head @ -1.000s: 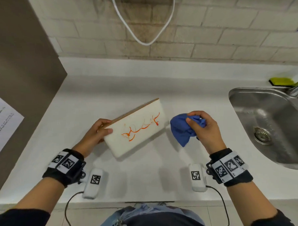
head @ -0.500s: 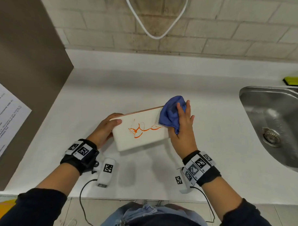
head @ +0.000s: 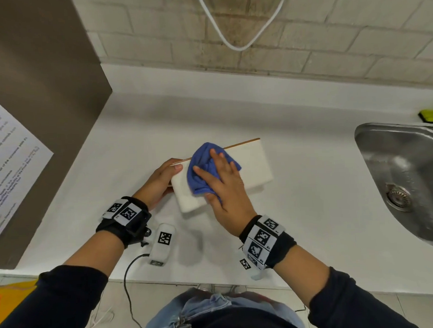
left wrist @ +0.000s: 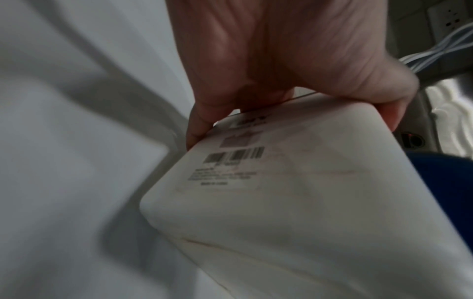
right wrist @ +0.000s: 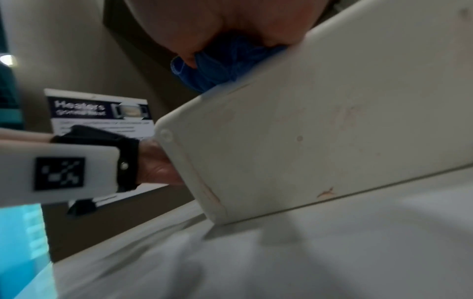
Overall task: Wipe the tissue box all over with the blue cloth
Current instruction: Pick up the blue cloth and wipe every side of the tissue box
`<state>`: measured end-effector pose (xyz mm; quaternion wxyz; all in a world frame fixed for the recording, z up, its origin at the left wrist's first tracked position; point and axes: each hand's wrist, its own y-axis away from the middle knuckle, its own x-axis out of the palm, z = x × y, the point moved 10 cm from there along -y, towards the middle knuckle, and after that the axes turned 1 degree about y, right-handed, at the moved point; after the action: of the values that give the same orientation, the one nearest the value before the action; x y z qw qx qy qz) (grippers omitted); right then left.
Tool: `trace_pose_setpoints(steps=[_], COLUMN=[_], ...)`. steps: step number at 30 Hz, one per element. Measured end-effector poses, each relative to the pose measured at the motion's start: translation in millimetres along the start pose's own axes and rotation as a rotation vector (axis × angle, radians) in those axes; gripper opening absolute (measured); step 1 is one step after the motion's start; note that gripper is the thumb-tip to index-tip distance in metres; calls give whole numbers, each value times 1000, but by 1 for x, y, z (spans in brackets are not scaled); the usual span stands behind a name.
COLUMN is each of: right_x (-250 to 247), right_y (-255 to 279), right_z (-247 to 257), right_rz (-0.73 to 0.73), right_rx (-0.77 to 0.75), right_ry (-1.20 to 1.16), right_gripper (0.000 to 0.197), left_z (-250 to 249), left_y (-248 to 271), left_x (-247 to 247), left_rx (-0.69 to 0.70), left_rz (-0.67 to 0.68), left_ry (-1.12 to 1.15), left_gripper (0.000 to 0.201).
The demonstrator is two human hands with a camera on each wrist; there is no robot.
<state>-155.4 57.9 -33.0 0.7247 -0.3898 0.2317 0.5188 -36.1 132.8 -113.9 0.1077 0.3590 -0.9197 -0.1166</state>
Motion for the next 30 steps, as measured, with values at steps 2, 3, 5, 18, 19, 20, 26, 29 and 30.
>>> trace_pose_setpoints(steps=[2,3,5,18,19,20,26,29,30], right_x=[11,15,20,-70,-74,-75,-30,0,8], right_y=[3,5,6,45,48,50,29,10,6], right_z=[14,21,28,-79,-86,-90,-41,3,16], right_rz=[89,127,180,-78,-127,-165,-45,52,69], right_rx=[-136,-210,-316,-84,-19,32,51,-41,-77], right_ry=[64,107,183,196,152,105,-21,-23,3], right_gripper=[46,46,43,44,46,49,47,48,48], left_z=[0,0,0,-1,-1,-2,-3,-4,-5], left_y=[0,0,0,-1,-1,-1,9,11,12], left_x=[0,0,1,5,4,5,10,7,6], left_rx=[-7,-15,-23,37,31,27,-12,-21,-30], left_rz=[0,2,10,51,42,39,78,36,15], left_ry=[-7,-5,-10,-56,-44,-33,-4,35,48], left_gripper=[59,62,65,36,36,37,70,70,68])
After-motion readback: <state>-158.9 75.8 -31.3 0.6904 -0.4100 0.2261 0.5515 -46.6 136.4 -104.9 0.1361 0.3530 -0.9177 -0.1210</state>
